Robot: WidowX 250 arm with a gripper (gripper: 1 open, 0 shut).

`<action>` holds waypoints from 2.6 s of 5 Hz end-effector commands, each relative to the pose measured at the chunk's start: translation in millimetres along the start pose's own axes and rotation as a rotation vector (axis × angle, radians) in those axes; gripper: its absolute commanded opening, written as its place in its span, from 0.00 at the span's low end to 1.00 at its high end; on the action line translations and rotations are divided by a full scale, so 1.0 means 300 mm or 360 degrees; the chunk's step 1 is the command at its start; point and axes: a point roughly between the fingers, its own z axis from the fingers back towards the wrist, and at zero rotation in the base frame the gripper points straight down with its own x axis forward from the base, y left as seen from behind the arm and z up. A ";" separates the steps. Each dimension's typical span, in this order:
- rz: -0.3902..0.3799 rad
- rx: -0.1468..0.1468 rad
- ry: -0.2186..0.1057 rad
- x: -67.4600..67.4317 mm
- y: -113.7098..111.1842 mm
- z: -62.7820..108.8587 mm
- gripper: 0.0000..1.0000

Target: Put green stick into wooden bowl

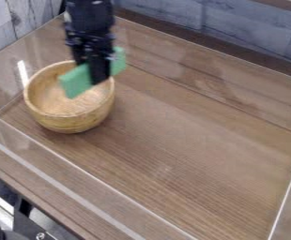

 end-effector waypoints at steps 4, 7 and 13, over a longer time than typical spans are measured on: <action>0.0343 0.0059 -0.0117 -0.009 0.030 -0.007 0.00; 0.0327 0.0075 -0.0099 0.004 0.054 0.000 0.00; 0.0463 0.0072 -0.0089 0.082 0.084 -0.024 1.00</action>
